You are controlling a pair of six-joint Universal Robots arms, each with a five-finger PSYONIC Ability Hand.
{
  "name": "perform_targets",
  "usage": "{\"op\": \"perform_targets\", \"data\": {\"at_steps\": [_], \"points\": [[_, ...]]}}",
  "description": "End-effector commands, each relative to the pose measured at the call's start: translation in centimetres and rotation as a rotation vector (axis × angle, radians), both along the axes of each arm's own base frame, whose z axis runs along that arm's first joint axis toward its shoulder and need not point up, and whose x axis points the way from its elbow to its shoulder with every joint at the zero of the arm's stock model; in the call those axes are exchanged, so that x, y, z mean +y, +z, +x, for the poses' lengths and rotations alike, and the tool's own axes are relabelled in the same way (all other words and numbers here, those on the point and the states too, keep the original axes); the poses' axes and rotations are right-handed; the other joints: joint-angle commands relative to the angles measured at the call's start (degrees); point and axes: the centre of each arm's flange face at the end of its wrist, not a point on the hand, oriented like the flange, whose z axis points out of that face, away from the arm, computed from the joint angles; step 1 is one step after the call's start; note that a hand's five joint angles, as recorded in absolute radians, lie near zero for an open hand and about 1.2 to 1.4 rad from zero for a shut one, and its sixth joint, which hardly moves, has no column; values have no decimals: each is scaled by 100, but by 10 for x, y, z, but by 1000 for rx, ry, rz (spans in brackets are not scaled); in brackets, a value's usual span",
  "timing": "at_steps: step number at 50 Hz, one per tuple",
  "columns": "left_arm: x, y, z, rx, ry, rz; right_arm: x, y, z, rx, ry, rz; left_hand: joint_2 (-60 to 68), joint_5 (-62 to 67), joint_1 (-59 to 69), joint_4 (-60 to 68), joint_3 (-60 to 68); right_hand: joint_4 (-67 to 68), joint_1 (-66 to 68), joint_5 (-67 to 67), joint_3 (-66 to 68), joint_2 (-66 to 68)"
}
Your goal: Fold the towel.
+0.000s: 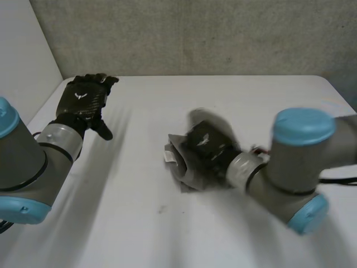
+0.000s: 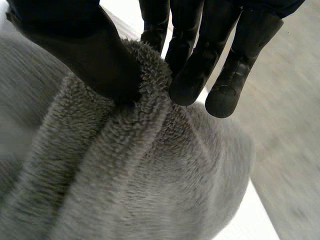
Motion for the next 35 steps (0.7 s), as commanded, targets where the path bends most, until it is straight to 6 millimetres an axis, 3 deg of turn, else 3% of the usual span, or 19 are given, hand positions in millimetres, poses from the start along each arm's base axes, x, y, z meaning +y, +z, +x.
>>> {"op": "perform_targets", "data": {"at_steps": [1, 2, 3, 4, 5, 6, 7, 9, 12, 15, 19, 24, 28, 29, 31, 32, 34, 35], "points": [[3, 15, -10, 90, -29, 26, 51, -41, 20, 172, 160, -58, 61, -139, 32, 51, 46, 322, 539, 341, 368, 828], [2, 16, -12, 109, -33, 41, 51, -41, 20, 172, 160, -58, 65, -134, 37, 56, 51, 322, 539, 341, 368, 828], [0, 18, -13, 126, -35, 54, 50, -34, 18, 164, 151, -75, 99, -101, 70, 89, 84, -1820, -1603, -1802, -1774, -1315], [0, 18, -13, 126, -35, 54, 50, -34, 18, 164, 151, -75, 99, -100, 71, 90, 85, -1842, -1625, -1823, -1796, -1336], [0, 21, -15, 143, -39, 65, 47, -25, 15, 137, 134, -87, 132, -67, 104, 123, 118, -4689, -4472, -4671, -4644, -4184], [-2, 23, -17, 160, -43, 76, 37, -19, 10, 99, 94, -87, 166, -33, 137, 157, 152, -6678, -6461, -6659, -6632, -6172], [-2, 23, -17, 160, -43, 76, 37, -19, 9, 99, 93, -87, 166, -33, 138, 157, 152, -6678, -6461, -6659, -6632, -6172], [-6, 21, -23, 178, -50, 105, 5, -1, -15, -22, -43, -40, 216, 17, 188, 207, 202, -6678, -6461, -6659, -6632, -6172], [-6, 20, -27, 187, -60, 115, -5, 14, -28, -107, -106, -11, 250, 51, 222, 241, 236, -6678, -6461, -6659, -6632, -6172], [0, 16, -49, 182, -114, 143, -23, 46, -57, -332, -242, 106, 418, 219, 390, 409, 404, -6678, -6461, -6659, -6632, -6172], [8, 13, -70, 174, -163, 157, -40, 49, -75, -422, -328, 188, 435, 236, 407, 426, 421, -6678, -6461, -6659, -6632, -6172], [22, 2, -100, 154, -211, 186, -46, 42, -81, -440, -369, 279, 435, 236, 407, 426, 421, -6678, -6461, -6659, -6632, -6172], [34, -19, -128, 124, -241, 223, -57, 18, -78, -387, -401, 378, 435, 236, 407, 426, 421, -6678, -6461, -6659, -6632, -6172], [34, -19, -128, 124, -241, 223, -57, 18, -78, -387, -401, 379, 435, 236, 407, 426, 421, -6678, -6461, -6659, -6632, -6172], [35, -43, -136, 86, -218, 271, -63, 1, -74, -353, -415, 444, 435, 236, 407, 426, 421, -6678, -6461, -6659, -6632, -6172], [35, -43, -136, 86, -218, 271, -63, 1, -74, -353, -415, 444, 435, 236, 407, 426, 421, -6678, -6461, -6659, -6632, -6172], [32, -69, -134, 32, -157, 332, -67, -16, -69, -319, -417, 502, 435, 236, 407, 426, 421, -6678, -6461, -6659, -6632, -6172], [32, -69, -134, 32, -156, 332, -67, -17, -69, -319, -417, 502, 435, 236, 407, 426, 421, -6678, -6461, -6659, -6632, -6172]]}}
